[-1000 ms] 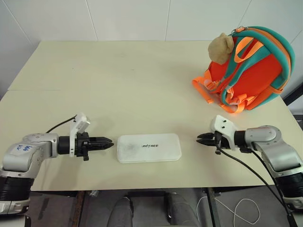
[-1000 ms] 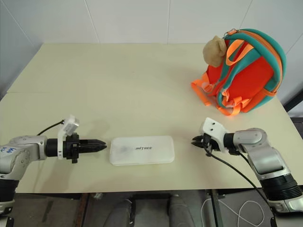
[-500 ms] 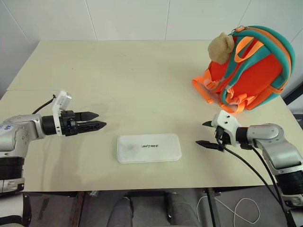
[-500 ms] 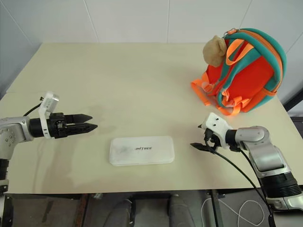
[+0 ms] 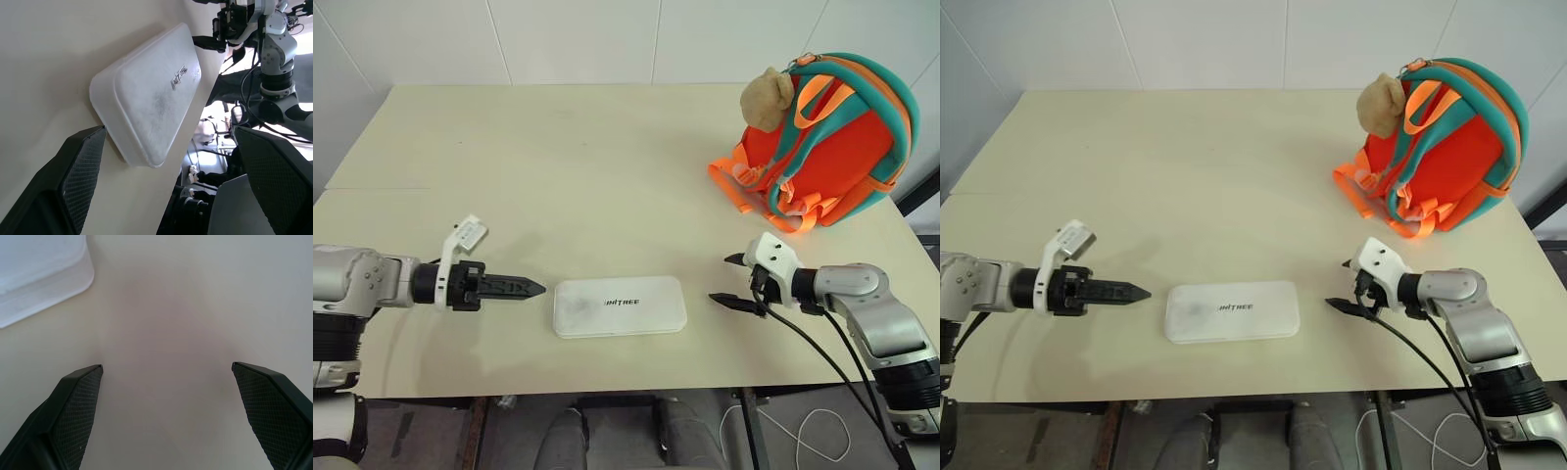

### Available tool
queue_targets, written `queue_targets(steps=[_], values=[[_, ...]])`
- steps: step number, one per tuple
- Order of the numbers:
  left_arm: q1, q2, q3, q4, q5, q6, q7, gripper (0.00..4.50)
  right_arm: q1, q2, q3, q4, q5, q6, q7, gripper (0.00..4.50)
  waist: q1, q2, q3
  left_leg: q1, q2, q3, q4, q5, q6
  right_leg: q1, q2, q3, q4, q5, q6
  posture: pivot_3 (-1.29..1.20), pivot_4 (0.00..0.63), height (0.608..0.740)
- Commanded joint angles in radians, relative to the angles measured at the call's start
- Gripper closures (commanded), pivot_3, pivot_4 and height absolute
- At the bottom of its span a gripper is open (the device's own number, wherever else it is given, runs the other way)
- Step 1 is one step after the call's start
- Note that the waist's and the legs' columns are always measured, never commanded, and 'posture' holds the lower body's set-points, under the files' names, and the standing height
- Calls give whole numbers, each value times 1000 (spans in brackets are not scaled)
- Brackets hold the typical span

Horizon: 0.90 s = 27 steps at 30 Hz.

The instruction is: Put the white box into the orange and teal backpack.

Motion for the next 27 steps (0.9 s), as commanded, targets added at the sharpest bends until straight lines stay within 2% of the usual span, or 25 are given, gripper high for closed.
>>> queue_targets(steps=[1,9,18,27], values=[[-7,3,-32,-8,-6,10,0,14,-5,10,-2,-27,7,-8,-10,30,0,0,0,0,0,0,0,0,0,0,0,0,0,0,0,0,150,740],[-2,-28,-88,-11,23,-17,52,14,7,27,4,-34,5,-14,-16,30,2,0,0,0,0,0,0,0,0,0,0,0,0,0,0,0,150,740],[31,-148,-24,-60,-12,11,142,14,14,51,19,-52,8,-11,-19,30,16,0,0,1,-1,0,5,0,0,3,0,1,1,1,1,0,150,740],[47,-240,23,-34,9,-22,214,14,-3,63,32,-45,7,-16,-19,30,26,1,-1,4,-2,-1,7,1,1,8,-1,1,-2,0,0,0,150,740]])
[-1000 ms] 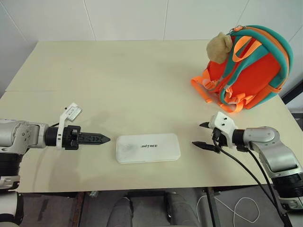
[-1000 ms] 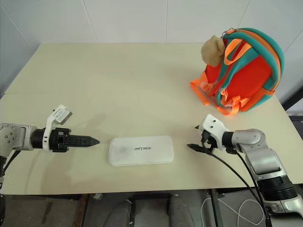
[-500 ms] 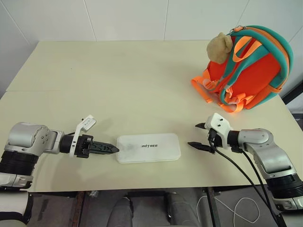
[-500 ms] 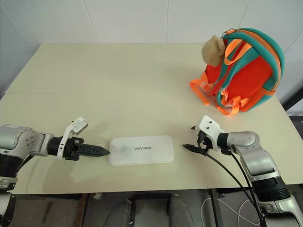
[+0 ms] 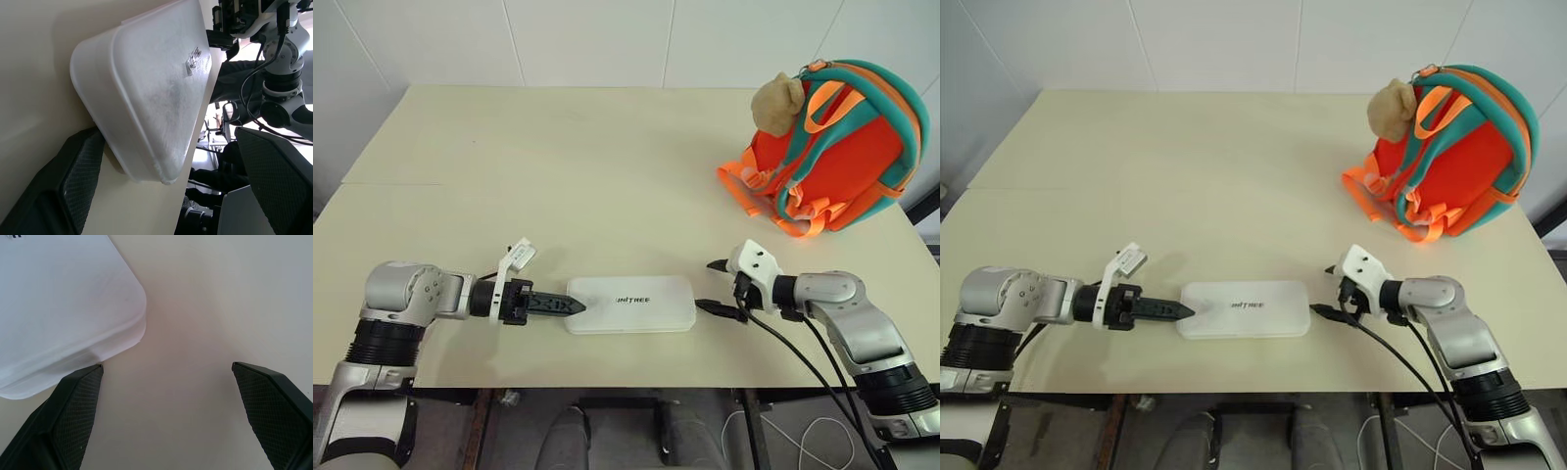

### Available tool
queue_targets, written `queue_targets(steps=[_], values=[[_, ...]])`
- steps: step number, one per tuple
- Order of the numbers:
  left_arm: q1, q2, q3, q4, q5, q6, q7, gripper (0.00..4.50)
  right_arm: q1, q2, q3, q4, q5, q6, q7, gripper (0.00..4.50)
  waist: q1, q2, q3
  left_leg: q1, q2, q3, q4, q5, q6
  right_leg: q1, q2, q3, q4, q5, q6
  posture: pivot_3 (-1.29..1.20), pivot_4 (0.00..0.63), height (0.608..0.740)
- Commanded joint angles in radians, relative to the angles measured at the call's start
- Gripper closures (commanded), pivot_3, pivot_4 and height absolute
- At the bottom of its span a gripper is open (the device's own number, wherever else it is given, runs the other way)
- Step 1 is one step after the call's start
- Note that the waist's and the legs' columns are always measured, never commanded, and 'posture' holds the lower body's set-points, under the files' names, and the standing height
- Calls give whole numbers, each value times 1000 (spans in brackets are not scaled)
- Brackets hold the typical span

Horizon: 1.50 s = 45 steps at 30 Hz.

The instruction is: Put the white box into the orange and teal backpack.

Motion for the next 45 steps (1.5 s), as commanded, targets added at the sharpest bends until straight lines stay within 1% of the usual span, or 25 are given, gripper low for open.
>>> queue_targets(steps=[1,8,12,15,22,24,25,27,31,35,39,42,45], values=[[21,-42,18,11,1,-4,47,14,-11,2,-4,-26,9,-13,-2,30,0,0,0,0,0,0,0,0,0,1,0,0,0,0,0,0,150,740],[18,-105,55,37,-1,-13,68,14,-10,2,-9,-28,14,-10,-2,30,0,1,0,0,-1,-1,0,2,3,6,-1,0,-10,1,-6,0,150,740],[16,-135,71,49,-3,-22,75,14,-5,4,-8,-35,15,-8,-5,30,1,1,0,0,-1,-1,1,2,3,6,-1,0,-11,1,-6,0,150,740],[15,-137,70,52,-5,-30,64,575,0,1,-11,-41,17,-5,-5,0,0,1,0,0,-1,-1,1,2,3,6,-1,0,-11,1,-6,0,150,740],[7,-100,66,36,-24,-41,20,2627,10,-14,-40,-44,22,-6,-12,0,-1,1,0,0,-1,-1,-1,1,2,5,-1,0,-11,2,-4,0,150,740],[0,-81,47,33,-15,-51,12,3103,6,-10,-61,-41,30,-12,-26,0,-1,1,0,0,-1,-1,-1,1,2,5,-1,0,-11,2,-3,0,150,740],[-3,-74,39,33,-11,-57,8,3191,5,-8,-68,-40,34,-13,-31,0,-2,1,0,0,-1,-1,-1,1,2,5,-1,0,-11,2,-4,0,150,740],[-6,-57,20,31,-1,-75,0,3191,2,-5,-83,-42,43,-14,-44,0,-2,1,0,0,-1,-1,-1,1,2,5,-1,0,-11,2,-4,0,150,740],[-8,-14,-5,29,11,-119,-20,3191,-6,43,-174,-68,87,-4,-132,0,-6,0,0,0,-1,-1,-1,1,2,5,-1,0,-11,1,-6,0,150,740],[-19,-4,65,24,-27,-118,-7,3191,1,107,-304,-116,152,16,-250,0,-6,0,0,0,0,-1,-2,1,2,4,-1,0,-11,1,-7,0,150,740],[-39,-54,188,13,-94,-86,47,3191,6,173,-418,-167,234,79,-368,0,-3,1,0,-1,0,-1,-2,1,2,4,-1,0,-11,1,-7,0,150,740],[-42,-101,270,-10,-145,-54,97,3238,0,195,-461,-175,262,97,-426,0,-1,1,0,-1,0,-1,-2,1,2,4,-2,-1,-11,1,-6,0,150,740],[-50,-155,341,-26,-185,-32,158,3238,-72,230,-517,-107,282,89,-524,0,-1,1,0,-1,-1,-1,-2,1,2,4,-2,-1,-12,2,-4,0,150,740]])
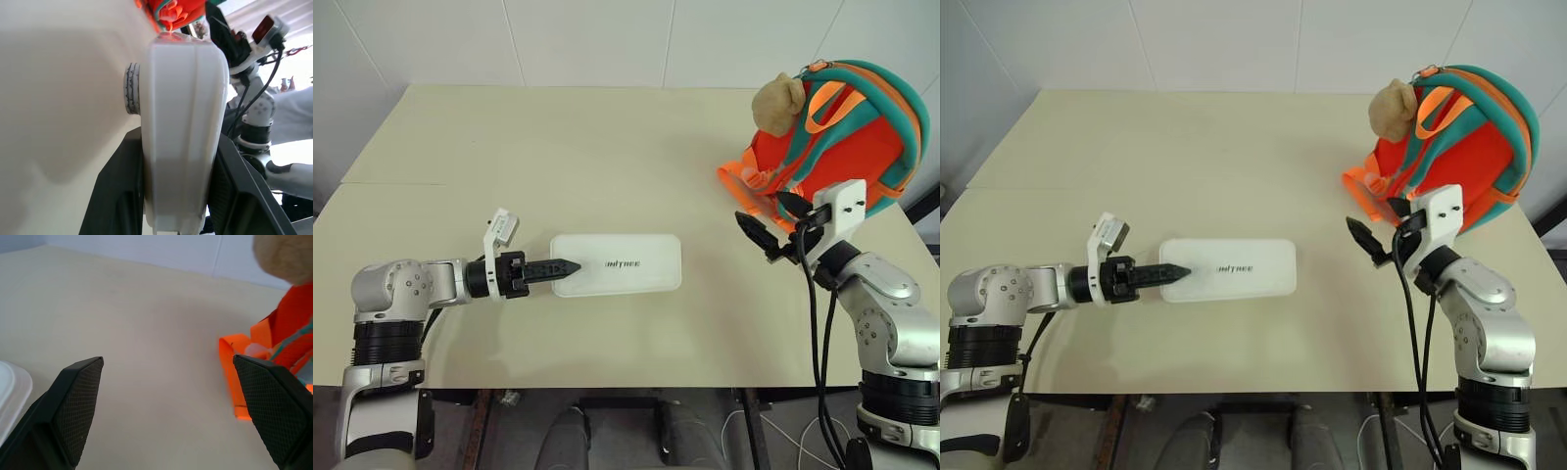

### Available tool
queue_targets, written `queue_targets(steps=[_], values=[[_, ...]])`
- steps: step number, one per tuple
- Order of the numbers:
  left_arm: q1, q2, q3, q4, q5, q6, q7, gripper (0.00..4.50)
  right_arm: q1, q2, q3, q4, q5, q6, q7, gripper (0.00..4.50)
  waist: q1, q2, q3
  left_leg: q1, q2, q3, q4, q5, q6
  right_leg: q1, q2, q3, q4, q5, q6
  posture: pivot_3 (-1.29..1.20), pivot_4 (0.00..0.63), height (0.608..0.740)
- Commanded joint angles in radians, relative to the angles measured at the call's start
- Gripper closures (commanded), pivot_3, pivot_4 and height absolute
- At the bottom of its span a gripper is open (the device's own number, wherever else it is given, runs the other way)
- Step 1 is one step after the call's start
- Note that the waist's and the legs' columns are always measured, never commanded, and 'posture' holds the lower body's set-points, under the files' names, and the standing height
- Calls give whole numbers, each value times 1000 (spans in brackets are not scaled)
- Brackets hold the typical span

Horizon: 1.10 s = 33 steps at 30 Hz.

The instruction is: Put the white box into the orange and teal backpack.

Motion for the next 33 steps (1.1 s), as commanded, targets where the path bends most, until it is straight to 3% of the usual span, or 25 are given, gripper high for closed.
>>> queue_targets(steps=[1,9,19,23,26,33], values=[[-24,-44,88,-57,-76,25,56,3239,-90,27,-86,52,33,-17,-114,0,-2,0,0,0,0,0,0,0,0,0,0,0,0,1,1,0,150,740],[-21,-112,177,-106,-145,56,164,3239,-279,29,-67,378,-63,-177,-211,0,-5,0,0,0,0,1,-2,0,0,-1,0,0,0,3,6,0,150,740],[3,-154,241,-145,-197,48,282,3239,-558,58,-20,850,-101,-428,-166,0,-27,1,0,0,0,1,-10,0,-1,-2,1,0,-4,5,10,0,150,740],[14,-160,268,-153,-208,28,321,3239,-624,60,-7,957,-112,-484,-162,916,-28,1,0,0,0,1,-13,0,-1,-3,1,0,-4,5,10,0,150,740],[13,-161,293,-146,-212,7,350,3239,-643,55,-1,981,-111,-502,-157,2047,-28,1,0,0,0,1,-13,0,-1,-4,1,0,-4,5,10,0,150,740],[-34,-113,334,-49,-179,-92,390,3239,-599,68,53,751,-49,-397,-18,4438,-31,1,1,0,0,1,-13,0,-2,-5,1,0,-3,5,10,0,150,740]])
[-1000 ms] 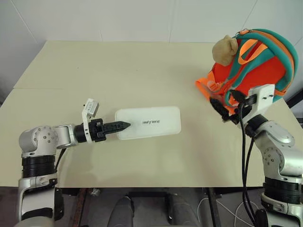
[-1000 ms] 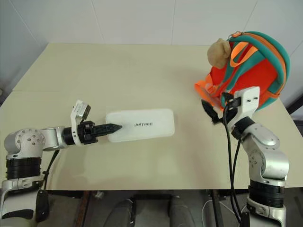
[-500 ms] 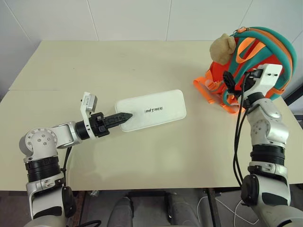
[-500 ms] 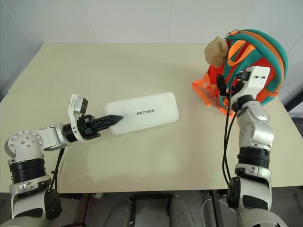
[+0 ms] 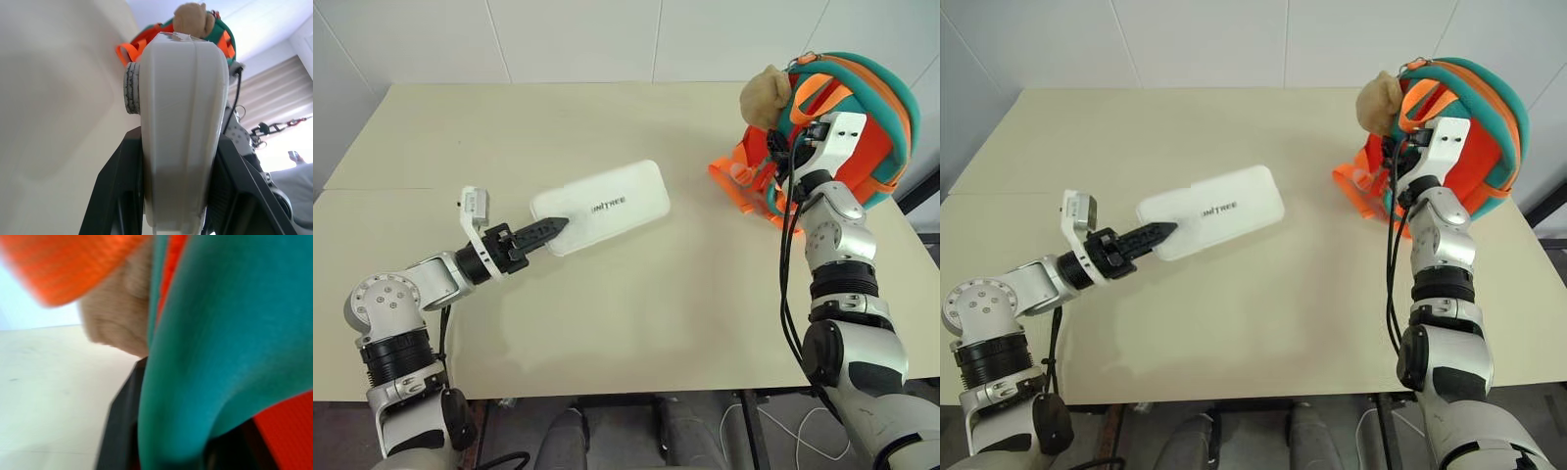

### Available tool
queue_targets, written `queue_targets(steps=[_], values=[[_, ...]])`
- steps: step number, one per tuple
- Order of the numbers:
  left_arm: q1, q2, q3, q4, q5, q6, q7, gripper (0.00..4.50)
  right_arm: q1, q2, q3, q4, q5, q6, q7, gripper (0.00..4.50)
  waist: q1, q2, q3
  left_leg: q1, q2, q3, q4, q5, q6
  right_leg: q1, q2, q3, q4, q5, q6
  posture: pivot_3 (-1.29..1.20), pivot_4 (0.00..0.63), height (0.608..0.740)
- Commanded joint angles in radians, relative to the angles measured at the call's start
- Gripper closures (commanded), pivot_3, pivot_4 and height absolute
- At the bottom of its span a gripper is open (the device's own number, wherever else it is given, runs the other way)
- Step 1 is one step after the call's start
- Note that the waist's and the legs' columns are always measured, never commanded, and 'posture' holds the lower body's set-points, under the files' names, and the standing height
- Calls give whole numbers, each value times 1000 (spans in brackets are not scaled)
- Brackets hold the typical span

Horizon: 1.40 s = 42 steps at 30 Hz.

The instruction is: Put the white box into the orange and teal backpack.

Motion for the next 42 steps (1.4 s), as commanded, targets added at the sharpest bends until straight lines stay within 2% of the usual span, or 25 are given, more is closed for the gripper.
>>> queue_targets(steps=[1,4,6,11,19,23,29,34,38,42], values=[[-47,41,30,25,-9,-55,1,3239,9,3,31,-196,57,61,80,4475,0,0,0,0,0,0,0,0,0,-1,0,0,0,0,0,0,150,740],[-84,80,15,81,23,-91,7,3239,44,10,59,-377,119,150,131,4500,2,0,0,-1,0,0,-1,1,-1,-2,0,0,1,0,0,0,150,740],[-119,131,-9,139,61,-131,-30,3239,78,-1,86,-565,213,256,191,4500,2,0,0,-2,0,0,-1,1,-1,-4,0,0,2,0,0,0,150,740],[-188,215,-60,247,119,-202,-117,3239,130,-36,99,-829,375,434,253,4500,5,1,0,-7,1,2,-3,2,-3,-13,0,1,6,-1,-1,0,150,740],[-281,293,-141,396,211,-296,-250,3239,196,-142,89,-1101,658,672,321,4500,11,0,0,-10,1,2,-3,1,-2,-14,0,0,4,-1,-1,0,150,740],[-303,307,-168,432,239,-318,-301,3239,222,-202,82,-1171,773,750,309,4500,16,0,0,-14,1,2,-1,1,-1,-16,0,0,3,-1,-1,0,150,740],[-310,327,-202,435,279,-363,-382,3239,302,-284,119,-1228,765,768,347,4500,24,0,0,-16,1,1,1,1,-1,-19,0,0,5,-1,-1,0,150,740],[-290,384,-193,382,265,-386,-519,3239,383,-366,74,-1277,837,784,387,4500,29,0,1,-17,1,2,1,1,-1,-19,0,0,5,-1,-1,0,150,740],[-297,424,-210,390,284,-418,-598,3239,389,-401,62,-1284,902,794,380,4500,30,0,1,-16,1,2,1,1,-1,-19,0,0,5,-1,-1,0,150,740],[-324,466,-223,390,287,-445,-695,3239,316,-415,15,-1241,1028,789,328,4500,31,0,1,-17,1,2,4,1,0,-19,0,0,6,-1,-1,0,150,740]])
